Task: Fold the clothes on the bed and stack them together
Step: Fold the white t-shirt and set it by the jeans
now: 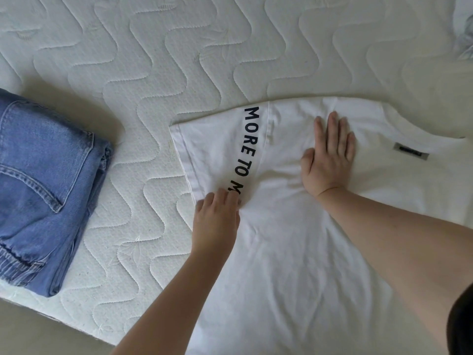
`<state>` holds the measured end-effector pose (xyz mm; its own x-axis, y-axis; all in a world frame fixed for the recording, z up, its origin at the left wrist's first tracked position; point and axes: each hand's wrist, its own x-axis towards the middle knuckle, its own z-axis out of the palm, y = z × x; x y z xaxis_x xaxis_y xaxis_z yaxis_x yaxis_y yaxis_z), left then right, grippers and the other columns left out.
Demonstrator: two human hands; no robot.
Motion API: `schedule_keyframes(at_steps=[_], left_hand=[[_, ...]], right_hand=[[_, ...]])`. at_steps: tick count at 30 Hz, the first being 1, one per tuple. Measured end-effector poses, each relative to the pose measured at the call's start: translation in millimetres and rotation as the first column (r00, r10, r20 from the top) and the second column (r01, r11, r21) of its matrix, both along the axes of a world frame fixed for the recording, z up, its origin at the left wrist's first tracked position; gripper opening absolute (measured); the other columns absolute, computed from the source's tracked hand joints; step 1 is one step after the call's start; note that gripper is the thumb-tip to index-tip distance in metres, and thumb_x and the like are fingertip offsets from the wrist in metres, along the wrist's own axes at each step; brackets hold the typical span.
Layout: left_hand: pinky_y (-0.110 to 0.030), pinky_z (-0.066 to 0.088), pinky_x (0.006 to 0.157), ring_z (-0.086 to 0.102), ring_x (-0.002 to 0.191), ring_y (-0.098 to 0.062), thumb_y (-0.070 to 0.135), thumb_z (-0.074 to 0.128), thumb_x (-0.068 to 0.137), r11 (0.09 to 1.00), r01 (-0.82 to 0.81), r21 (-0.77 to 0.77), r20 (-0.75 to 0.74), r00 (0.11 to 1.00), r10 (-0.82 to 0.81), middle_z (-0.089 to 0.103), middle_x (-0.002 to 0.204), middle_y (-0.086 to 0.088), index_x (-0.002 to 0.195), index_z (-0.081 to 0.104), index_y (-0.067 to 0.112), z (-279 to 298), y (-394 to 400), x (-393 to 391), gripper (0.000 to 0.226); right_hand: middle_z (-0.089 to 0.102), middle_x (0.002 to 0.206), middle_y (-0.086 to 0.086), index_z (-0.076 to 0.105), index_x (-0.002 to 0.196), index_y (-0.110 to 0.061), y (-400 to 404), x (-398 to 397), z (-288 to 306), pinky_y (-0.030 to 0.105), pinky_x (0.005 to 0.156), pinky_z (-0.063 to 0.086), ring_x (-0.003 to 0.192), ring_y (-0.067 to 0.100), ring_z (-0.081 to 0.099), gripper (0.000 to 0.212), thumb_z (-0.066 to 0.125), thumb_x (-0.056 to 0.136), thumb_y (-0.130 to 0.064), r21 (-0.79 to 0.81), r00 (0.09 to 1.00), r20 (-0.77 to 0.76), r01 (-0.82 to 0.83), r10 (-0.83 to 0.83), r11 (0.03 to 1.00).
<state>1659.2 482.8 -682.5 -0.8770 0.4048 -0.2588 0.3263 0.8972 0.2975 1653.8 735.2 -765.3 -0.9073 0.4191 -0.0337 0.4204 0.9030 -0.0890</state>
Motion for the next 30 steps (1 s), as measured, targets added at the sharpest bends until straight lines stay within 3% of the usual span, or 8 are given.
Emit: schedule_keyframes(at_steps=[2, 4, 7, 9, 12, 15, 18, 30], left_hand=[[-0.039, 0.049, 0.068, 0.056, 0.072, -0.026, -0.002, 0.068, 0.079, 1.000, 0.013, -0.015, 0.118, 0.993, -0.011, 0.055, 0.086, -0.004, 0.101, 0.063, 0.011, 3.9, 4.1, 1.6, 0.026], [-0.034, 0.045, 0.073, 0.055, 0.079, -0.022, 0.011, 0.060, 0.090, 0.995, 0.046, -0.088, 0.190, 0.981, -0.029, 0.052, 0.092, 0.000, 0.112, 0.058, 0.016, 4.7, 8.4, -3.6, 0.022], [-0.037, 0.046, 0.070, 0.057, 0.075, -0.023, 0.033, 0.064, 0.089, 0.997, 0.075, -0.003, 0.052, 0.996, -0.075, 0.059, 0.085, -0.001, 0.100, 0.062, 0.013, 8.1, 30.7, -24.4, 0.023], [-0.040, 0.047, 0.073, 0.061, 0.078, -0.026, 0.029, 0.059, 0.090, 0.981, 0.137, 0.133, -0.107, 0.987, -0.124, 0.064, 0.087, -0.004, 0.096, 0.065, 0.011, 2.9, 58.3, -44.7, 0.021], [-0.040, 0.041, 0.100, 0.059, 0.115, -0.029, 0.017, 0.050, 0.093, 0.938, 0.305, 0.162, -0.183, 0.944, -0.276, 0.064, 0.121, -0.008, 0.121, 0.063, 0.010, -14.2, 109.1, -83.5, 0.032], [-0.038, 0.014, 0.121, 0.023, 0.149, -0.021, 0.033, 0.030, 0.103, 0.894, 0.448, 0.008, -0.098, 0.890, -0.445, 0.028, 0.160, -0.004, 0.153, 0.032, 0.015, -39.4, 137.1, -109.8, 0.053], [-0.039, 0.009, 0.123, 0.007, 0.152, -0.017, 0.045, 0.020, 0.105, 0.851, 0.516, -0.096, -0.154, 0.837, -0.525, 0.008, 0.165, 0.003, 0.158, 0.013, 0.022, -64.8, 120.9, -118.6, 0.058], [-0.044, 0.011, 0.122, 0.005, 0.152, -0.017, 0.045, 0.025, 0.100, 0.866, 0.494, -0.072, -0.272, 0.826, -0.494, 0.005, 0.166, -0.001, 0.158, 0.015, 0.025, -86.1, 100.1, -127.8, 0.062]], right_hand=[[0.014, 0.164, 0.009, 0.018, 0.156, -0.020, 0.2, -0.2, 1.2, 0.048, 0.121, 0.010, 0.151, 0.029, 0.009, 0.068, 0.034, 0.091, -0.030, -0.002, 1.000, 0.005, 0.002, -0.002, 1.000], [0.013, 0.164, 0.009, 0.017, 0.157, -0.020, 0.0, 0.0, 1.2, 0.048, 0.121, 0.010, 0.151, 0.028, 0.008, 0.068, 0.034, 0.091, -0.031, -0.004, 1.000, 0.009, 0.002, -0.002, 1.000], [0.010, 0.164, 0.008, 0.013, 0.157, -0.021, -0.3, -0.8, -1.0, 0.048, 0.122, 0.009, 0.151, 0.027, 0.006, 0.070, 0.033, 0.090, -0.032, -0.009, 1.000, 0.018, 0.002, -0.002, 1.000], [0.010, 0.164, 0.009, 0.011, 0.157, -0.020, 0.6, -1.2, -2.3, 0.048, 0.122, 0.009, 0.152, 0.027, 0.006, 0.072, 0.033, 0.089, -0.032, -0.022, 1.000, 0.009, 0.005, -0.005, 1.000], [0.014, 0.163, 0.012, 0.013, 0.156, -0.014, 1.5, -0.7, -2.7, 0.048, 0.122, 0.012, 0.151, 0.026, 0.011, 0.072, 0.034, 0.089, -0.030, -0.030, 0.999, -0.036, 0.008, -0.009, 1.000], [0.017, 0.162, 0.016, 0.016, 0.155, -0.006, 1.1, 0.2, -3.9, 0.046, 0.121, 0.015, 0.151, 0.024, 0.015, 0.068, 0.033, 0.092, -0.025, -0.030, 0.996, -0.089, 0.022, -0.025, 0.999], [0.017, 0.161, 0.017, 0.019, 0.153, -0.001, 1.7, -0.3, -4.0, 0.046, 0.121, 0.018, 0.150, 0.024, 0.015, 0.066, 0.031, 0.093, -0.025, -0.019, 0.995, -0.095, 0.026, -0.027, 0.999], [0.012, 0.163, 0.014, 0.020, 0.154, -0.004, 0.4, -3.0, 5.7, 0.044, 0.122, 0.013, 0.151, 0.022, 0.009, 0.066, 0.027, 0.096, -0.034, -0.007, 1.000, 0.022, 0.016, -0.016, 1.000]])
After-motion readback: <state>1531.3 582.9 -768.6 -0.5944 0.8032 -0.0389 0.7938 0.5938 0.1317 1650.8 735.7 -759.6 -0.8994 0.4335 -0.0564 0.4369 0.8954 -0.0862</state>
